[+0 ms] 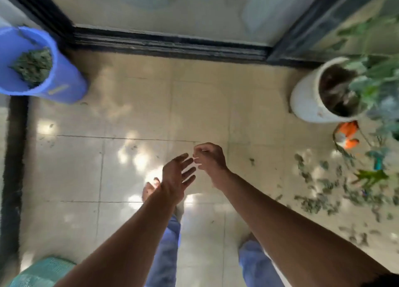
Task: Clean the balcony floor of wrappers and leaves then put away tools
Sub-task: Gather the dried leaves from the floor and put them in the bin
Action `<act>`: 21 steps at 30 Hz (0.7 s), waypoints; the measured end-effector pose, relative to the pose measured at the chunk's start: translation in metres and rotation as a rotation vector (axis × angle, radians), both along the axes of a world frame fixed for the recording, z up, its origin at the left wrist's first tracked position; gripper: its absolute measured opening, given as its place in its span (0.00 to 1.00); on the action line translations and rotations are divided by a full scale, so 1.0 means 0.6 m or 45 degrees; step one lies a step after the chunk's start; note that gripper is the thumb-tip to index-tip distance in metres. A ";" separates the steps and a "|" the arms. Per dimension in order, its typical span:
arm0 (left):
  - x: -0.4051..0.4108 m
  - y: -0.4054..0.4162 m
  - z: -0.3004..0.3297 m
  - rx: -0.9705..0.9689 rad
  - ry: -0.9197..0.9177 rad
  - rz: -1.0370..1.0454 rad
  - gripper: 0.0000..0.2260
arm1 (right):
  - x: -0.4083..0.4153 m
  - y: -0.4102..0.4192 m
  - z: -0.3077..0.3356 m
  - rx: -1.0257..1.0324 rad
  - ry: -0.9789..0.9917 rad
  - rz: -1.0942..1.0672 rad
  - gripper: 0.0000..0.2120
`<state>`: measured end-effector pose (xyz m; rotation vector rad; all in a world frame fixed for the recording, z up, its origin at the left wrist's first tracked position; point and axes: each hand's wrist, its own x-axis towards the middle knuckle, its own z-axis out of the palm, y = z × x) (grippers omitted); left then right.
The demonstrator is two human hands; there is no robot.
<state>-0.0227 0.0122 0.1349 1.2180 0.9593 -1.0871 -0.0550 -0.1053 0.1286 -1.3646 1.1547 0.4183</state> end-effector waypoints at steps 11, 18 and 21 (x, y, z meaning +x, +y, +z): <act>-0.320 -0.297 0.035 0.033 -0.064 -0.856 0.11 | -0.451 -0.324 0.006 -0.214 0.133 -0.297 0.06; -0.455 -0.423 0.026 -0.002 -0.154 -1.298 0.10 | -0.646 -0.401 -0.025 -0.343 0.281 -0.322 0.06; -0.491 -0.458 -0.022 -0.024 -0.146 -1.465 0.08 | -0.703 -0.394 -0.084 -0.356 0.393 -0.377 0.10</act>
